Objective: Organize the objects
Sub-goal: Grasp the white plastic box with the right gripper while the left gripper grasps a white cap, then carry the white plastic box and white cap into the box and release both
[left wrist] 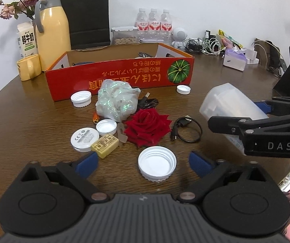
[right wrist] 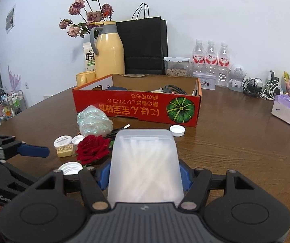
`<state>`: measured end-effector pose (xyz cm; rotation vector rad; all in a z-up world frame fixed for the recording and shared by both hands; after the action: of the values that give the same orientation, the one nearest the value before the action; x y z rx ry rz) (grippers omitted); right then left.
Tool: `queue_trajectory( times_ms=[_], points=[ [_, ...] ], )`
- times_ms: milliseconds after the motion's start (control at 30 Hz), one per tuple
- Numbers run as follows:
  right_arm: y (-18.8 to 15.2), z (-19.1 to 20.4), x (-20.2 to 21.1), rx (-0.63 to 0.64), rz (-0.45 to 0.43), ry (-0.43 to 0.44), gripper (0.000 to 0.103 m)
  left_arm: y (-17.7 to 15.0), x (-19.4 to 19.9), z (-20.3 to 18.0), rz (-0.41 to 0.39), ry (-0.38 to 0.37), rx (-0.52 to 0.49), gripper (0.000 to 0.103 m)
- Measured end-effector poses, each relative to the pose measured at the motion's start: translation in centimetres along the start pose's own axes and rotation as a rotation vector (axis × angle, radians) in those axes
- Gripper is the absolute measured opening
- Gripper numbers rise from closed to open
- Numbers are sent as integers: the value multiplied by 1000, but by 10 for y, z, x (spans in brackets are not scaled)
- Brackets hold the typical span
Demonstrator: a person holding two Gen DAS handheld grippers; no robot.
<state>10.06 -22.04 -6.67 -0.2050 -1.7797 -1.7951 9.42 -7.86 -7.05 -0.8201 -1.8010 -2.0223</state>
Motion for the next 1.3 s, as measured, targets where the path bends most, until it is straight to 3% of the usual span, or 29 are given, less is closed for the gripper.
queue_trajectory(
  times_ms=[33,133,367,600,900,1133,1300],
  points=[
    [0,1,0,1,2,0,64,-1,0,-1,3,-4,0,83],
    [-1,3,-1,2,4,2,64,-4,-1,-1,19,-31,1,41],
    [-1,6,-1,11,5,5,64,-5,10,4,-24,-42,4,40],
    [13,11,-5,23,-13,2,64,15,20,20,-94,-20,-8,40],
    [73,26,-29,55,-90,10,64,77,18,56,-220,41,13,40],
    [123,34,-82,48,-99,-4,64,129,-2,90,-284,82,46,40],
    [152,34,-129,23,-93,-38,64,159,-29,117,-287,113,89,40]
  ],
)
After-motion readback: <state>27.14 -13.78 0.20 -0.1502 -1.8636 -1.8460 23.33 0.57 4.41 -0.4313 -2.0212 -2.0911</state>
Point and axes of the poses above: each gripper's, at about its wrist camera, not at the fingertips, and x roughly against the way its jaws point, z to its left, y to its top, the point moved 7 cm from there along -x, roughly the way its jaws point, and after that the axes turned 3 degrees about -x, right-handed, at the moved point
